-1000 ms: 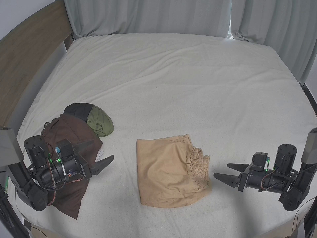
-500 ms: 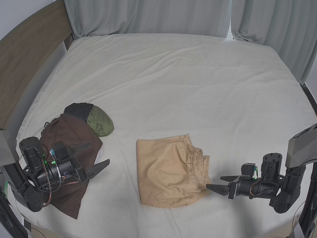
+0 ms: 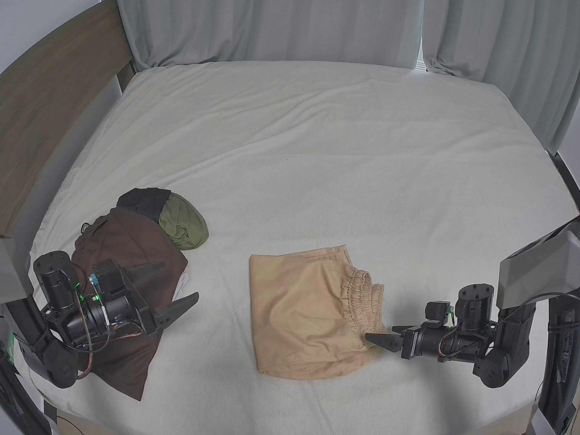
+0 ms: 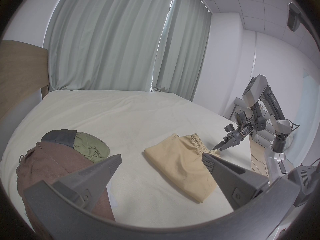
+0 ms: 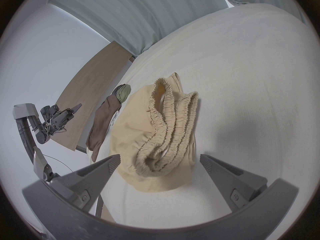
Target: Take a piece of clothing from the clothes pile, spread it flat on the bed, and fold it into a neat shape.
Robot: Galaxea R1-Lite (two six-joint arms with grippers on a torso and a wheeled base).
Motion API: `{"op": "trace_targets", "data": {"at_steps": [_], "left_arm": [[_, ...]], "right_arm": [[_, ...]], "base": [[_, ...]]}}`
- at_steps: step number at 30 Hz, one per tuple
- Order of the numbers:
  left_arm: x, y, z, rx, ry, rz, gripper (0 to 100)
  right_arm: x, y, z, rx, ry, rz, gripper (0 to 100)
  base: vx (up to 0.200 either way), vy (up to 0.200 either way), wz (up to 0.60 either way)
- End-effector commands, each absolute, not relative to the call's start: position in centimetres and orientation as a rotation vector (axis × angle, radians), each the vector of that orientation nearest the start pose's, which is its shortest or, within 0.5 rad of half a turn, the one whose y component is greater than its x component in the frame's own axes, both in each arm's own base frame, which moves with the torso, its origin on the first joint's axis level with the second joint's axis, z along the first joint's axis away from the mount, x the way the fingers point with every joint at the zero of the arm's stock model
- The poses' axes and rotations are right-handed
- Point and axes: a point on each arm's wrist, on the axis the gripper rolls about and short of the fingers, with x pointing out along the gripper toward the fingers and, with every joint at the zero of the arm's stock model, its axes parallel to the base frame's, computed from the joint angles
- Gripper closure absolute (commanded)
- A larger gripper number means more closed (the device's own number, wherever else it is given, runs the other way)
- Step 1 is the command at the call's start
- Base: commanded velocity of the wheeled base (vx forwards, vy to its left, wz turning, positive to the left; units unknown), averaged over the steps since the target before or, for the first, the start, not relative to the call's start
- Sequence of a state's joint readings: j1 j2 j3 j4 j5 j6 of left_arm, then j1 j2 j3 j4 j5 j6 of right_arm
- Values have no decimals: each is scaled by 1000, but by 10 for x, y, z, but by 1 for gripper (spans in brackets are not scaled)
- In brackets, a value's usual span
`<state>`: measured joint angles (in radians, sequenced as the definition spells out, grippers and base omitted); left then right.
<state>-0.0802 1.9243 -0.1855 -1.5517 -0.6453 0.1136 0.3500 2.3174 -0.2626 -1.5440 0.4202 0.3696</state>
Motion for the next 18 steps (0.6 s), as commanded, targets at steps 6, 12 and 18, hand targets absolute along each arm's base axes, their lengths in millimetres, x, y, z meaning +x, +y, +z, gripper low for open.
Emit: {"op": "trace_targets", "data": {"at_steps": [6, 12, 18], "left_arm": [[243, -34, 76, 52, 153, -738, 0], [242, -35, 76, 52, 154, -739, 0], [242, -35, 77, 53, 153, -741, 0]], "right_arm": [[264, 106, -33, 363, 677, 637, 0], [269, 108, -43, 363, 690, 636, 0], [277, 113, -56, 364, 699, 640, 0]], "base": [[0, 0, 0], [0, 0, 0], [0, 0, 0]]}}
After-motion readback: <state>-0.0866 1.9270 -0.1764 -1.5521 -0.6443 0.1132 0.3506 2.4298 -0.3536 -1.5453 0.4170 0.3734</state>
